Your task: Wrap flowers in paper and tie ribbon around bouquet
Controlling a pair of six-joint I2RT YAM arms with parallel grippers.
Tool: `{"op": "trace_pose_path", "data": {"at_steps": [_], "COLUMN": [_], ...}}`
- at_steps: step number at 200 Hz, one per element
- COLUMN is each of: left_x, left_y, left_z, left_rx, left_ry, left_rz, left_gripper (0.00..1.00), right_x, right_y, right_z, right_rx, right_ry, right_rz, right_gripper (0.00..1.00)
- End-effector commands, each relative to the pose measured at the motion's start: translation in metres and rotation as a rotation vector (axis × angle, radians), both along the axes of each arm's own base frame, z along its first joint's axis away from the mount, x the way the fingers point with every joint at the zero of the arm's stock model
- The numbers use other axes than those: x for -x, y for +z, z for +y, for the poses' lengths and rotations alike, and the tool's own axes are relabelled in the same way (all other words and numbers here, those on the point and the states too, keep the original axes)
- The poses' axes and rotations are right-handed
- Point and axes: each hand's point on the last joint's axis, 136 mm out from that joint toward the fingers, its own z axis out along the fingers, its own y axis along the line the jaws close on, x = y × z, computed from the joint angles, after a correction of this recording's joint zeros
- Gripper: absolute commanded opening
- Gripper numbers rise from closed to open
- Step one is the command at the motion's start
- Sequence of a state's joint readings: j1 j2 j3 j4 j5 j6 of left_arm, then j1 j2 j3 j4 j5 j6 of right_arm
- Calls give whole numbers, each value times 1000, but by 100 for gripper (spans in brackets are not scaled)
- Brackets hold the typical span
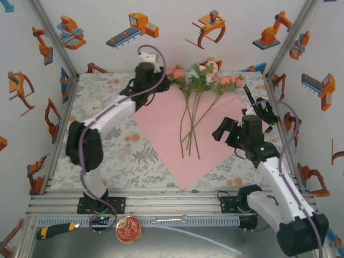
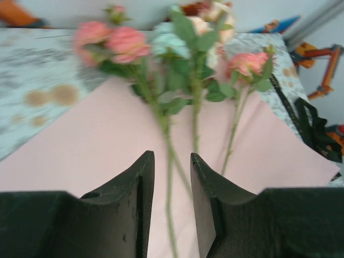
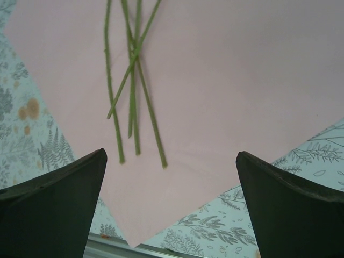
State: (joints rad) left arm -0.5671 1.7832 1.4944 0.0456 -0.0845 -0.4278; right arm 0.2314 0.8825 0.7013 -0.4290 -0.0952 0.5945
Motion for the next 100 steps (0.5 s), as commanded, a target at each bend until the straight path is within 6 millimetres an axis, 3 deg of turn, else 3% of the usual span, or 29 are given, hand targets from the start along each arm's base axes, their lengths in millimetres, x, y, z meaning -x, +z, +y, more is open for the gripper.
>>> {"op": "trace_pose_path", "data": {"at_steps": [1,22,46,70,100], "left_x": [17,34,37,42,56], "left_y": [-66,-108,-139,-147,-134], "left_z": [63,98,111,99,68], "left_rx": [-159,-250,-283,-249,-104], "left_ry": [136,168,146,72,-84], "left_rz": [110,184,262,282,258], "left_gripper": [36,36,42,49,62], "right_x": [-19,-51,-97,-142,-180], "right_y": [-4,-8,-15,-33,-68], "right_z": [-6,16,37,40,40], "right_rx": [-9,-73,-67,4,84], "right_ry": [-72,-43,-41,-93,-147], "right_rz": [31,48,45,82,128], "right_gripper": [93,91,83,73,66]}}
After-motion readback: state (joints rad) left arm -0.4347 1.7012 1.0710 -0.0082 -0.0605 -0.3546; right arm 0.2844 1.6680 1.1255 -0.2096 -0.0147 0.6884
